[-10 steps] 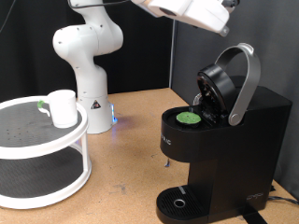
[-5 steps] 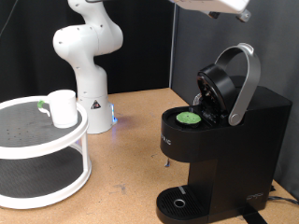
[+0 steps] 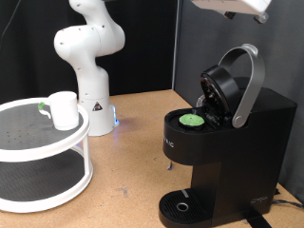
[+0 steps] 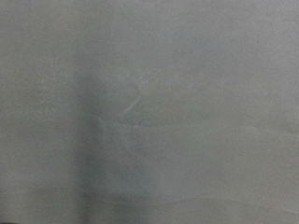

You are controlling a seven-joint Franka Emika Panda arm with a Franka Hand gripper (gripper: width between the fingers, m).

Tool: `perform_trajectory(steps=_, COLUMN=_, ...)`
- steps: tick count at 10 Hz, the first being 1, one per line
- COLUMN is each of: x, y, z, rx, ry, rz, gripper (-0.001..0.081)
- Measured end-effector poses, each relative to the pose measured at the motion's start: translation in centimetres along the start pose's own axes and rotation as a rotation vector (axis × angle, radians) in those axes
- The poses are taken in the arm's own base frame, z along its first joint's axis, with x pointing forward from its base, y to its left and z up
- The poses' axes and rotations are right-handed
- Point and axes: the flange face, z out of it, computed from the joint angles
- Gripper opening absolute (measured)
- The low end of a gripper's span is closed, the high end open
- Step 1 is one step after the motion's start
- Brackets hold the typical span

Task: Make a cup of coffee with the keurig machine

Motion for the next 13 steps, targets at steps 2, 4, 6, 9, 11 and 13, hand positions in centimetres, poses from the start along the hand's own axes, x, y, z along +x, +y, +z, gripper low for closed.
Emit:
perform_trajectory(steps=2, x=0.3, y=0.0, z=1.1, rx=-0.012, ry=0.003, rz=0.002, gripper=0.0805)
perform_trajectory(steps=4, x=0.3, y=0.3, z=2.8, rx=-0.010, ry=-0.014, rz=0.006, gripper=0.0805)
perform_trajectory(steps=6, x=0.2, y=0.6, z=4.1, rx=0.000, ry=-0.034, rz=0.011, gripper=0.0805)
perform_trajectory(steps=9, x=0.0, y=0.8, z=5.3, rx=0.012, ry=-0.048, rz=0.018, gripper=0.0708)
perform_trajectory(steps=11, x=-0.1, y=0.9, z=5.7, rx=0.015, ry=-0.054, rz=0.022, gripper=0.0559)
perform_trajectory(steps=13, x=-0.2, y=1.0, z=6.0, rx=0.018, ry=-0.060, rz=0.024, gripper=0.0369)
